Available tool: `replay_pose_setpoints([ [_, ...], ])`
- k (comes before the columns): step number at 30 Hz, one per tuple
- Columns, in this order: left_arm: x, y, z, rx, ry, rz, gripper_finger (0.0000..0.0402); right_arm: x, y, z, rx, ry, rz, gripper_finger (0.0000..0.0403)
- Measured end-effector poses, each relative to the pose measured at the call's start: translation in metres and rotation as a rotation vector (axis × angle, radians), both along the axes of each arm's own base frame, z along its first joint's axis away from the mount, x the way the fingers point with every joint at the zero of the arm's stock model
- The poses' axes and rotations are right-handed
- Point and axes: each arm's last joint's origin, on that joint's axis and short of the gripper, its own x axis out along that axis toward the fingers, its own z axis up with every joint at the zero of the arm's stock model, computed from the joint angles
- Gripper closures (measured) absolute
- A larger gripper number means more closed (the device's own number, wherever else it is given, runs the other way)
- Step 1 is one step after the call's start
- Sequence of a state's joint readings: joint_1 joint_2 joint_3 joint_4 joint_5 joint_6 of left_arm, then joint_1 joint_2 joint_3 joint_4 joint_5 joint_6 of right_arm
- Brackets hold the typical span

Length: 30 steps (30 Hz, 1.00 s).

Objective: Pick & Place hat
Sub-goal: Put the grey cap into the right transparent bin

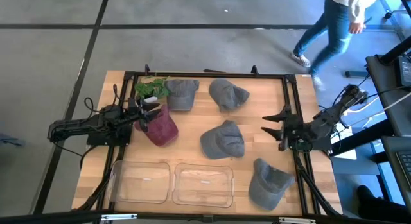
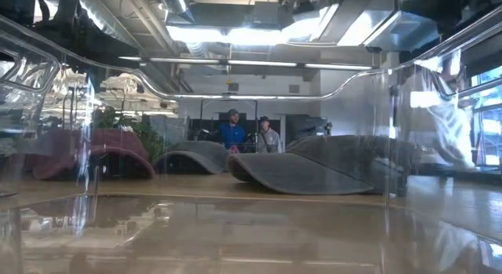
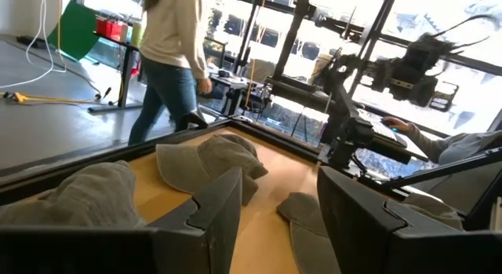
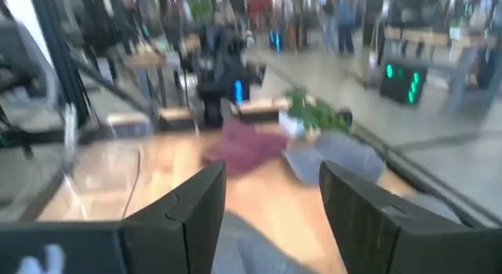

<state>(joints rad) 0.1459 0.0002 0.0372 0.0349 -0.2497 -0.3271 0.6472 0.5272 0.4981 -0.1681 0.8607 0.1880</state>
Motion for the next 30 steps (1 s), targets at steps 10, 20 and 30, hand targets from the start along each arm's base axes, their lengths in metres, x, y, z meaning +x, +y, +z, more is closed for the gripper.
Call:
replay_pose_setpoints([
  [10, 0.000, 0.000, 0.000, -0.003, -0.001, -0.001, 0.0239, 0.049, 0.045, 0.001, 0.460, 0.622, 0.044, 0.0196],
  [20, 0.000, -0.001, 0.000, -0.004, -0.002, -0.024, 0.0240, 0.045, 0.074, -0.048, 0.833, 1.085, -0.228, 0.0196],
  [30, 0.000, -0.001, 0.000, -0.074, -0.030, -0.029, 0.0240, 0.027, 0.084, -0.071, 0.829, 1.177, -0.367, 0.0196],
])
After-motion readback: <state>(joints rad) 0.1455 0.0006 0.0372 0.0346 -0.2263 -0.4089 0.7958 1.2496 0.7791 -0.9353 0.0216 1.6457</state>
